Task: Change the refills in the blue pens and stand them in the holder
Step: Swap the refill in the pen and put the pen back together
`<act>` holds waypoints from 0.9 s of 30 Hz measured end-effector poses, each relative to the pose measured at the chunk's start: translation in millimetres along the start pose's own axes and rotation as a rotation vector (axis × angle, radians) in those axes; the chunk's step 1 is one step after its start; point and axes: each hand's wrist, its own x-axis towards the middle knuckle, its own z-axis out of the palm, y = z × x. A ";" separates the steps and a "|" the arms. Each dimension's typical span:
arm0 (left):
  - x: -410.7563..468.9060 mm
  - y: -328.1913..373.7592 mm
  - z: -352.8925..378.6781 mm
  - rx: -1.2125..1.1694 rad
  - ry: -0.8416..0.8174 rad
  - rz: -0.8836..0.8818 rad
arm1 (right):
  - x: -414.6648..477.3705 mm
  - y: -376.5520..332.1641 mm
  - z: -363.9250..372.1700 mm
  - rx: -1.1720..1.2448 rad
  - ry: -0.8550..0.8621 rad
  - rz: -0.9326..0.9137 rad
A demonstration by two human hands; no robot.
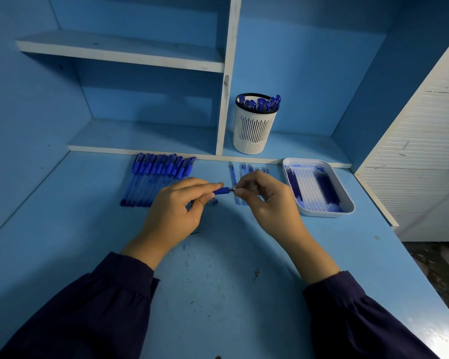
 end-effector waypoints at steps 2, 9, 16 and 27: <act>0.2 -0.2 0.1 -0.009 0.002 0.000 | 0.6 0.1 1.6 -0.029 0.022 -0.002; 2.4 -1.9 -4.2 0.022 0.045 -0.066 | 2.2 1.2 10.8 0.119 0.063 0.145; 2.9 -15.9 -9.3 0.090 0.111 -0.142 | 7.1 11.4 24.4 -0.174 -0.121 0.075; 3.2 -20.1 -11.4 0.103 0.098 -0.213 | 16.0 12.3 39.3 -0.345 -0.209 -0.078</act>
